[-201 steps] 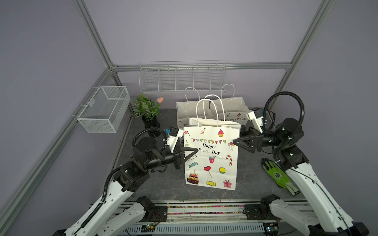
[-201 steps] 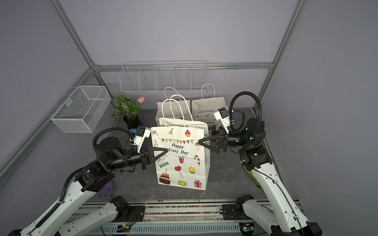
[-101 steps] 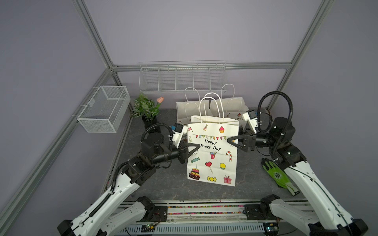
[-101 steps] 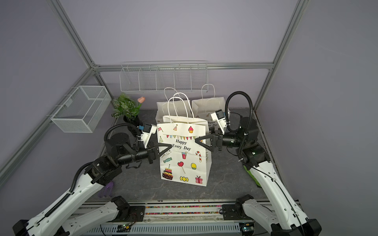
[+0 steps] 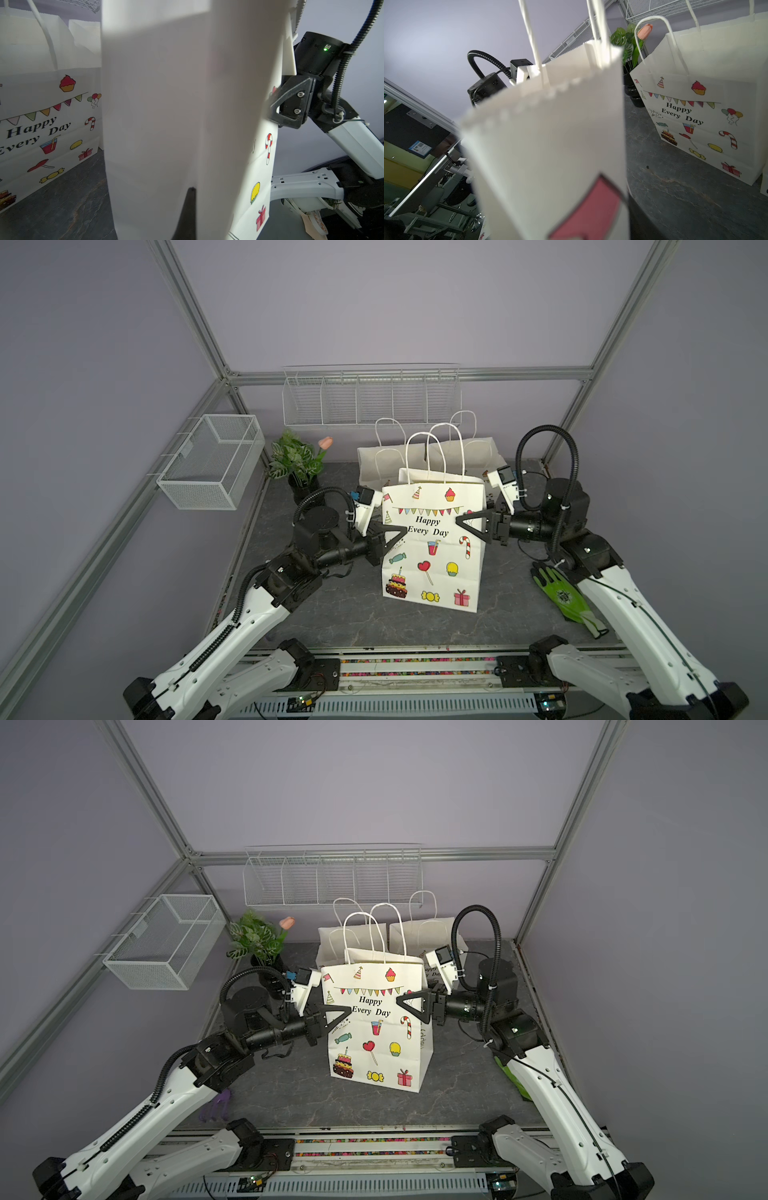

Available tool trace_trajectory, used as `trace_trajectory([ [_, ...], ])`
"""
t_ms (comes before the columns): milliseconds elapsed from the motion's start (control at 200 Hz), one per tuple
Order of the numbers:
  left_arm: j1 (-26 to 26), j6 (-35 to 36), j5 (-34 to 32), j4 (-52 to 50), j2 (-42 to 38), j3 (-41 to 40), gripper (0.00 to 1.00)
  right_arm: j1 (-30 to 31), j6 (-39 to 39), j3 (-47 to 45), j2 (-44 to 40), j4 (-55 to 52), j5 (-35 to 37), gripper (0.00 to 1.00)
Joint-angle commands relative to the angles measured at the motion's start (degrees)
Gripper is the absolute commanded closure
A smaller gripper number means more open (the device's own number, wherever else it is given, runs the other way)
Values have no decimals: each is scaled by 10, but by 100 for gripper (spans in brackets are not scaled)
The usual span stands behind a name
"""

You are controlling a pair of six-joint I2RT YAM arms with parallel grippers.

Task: Put away the paper bag
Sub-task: Press the paper bag.

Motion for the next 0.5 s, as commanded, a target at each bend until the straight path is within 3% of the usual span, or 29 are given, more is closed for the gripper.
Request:
trace_trajectory([
  [0,-1,-6,-17,13,7,2,100,5,-23,10,-5,-21,27,38],
  [120,-1,2,-19,4,17,5,100,5,-25,15,-8,-27,22,19],
  [265,-1,6,-29,-5,27,5,100,4,-25,16,-14,-36,23,14],
  [355,-1,5,-32,-8,39,9,100,5,-25,14,-14,-40,26,14],
  [495,-1,9,-18,1,68,18,100,6,-27,14,-3,-48,37,25],
])
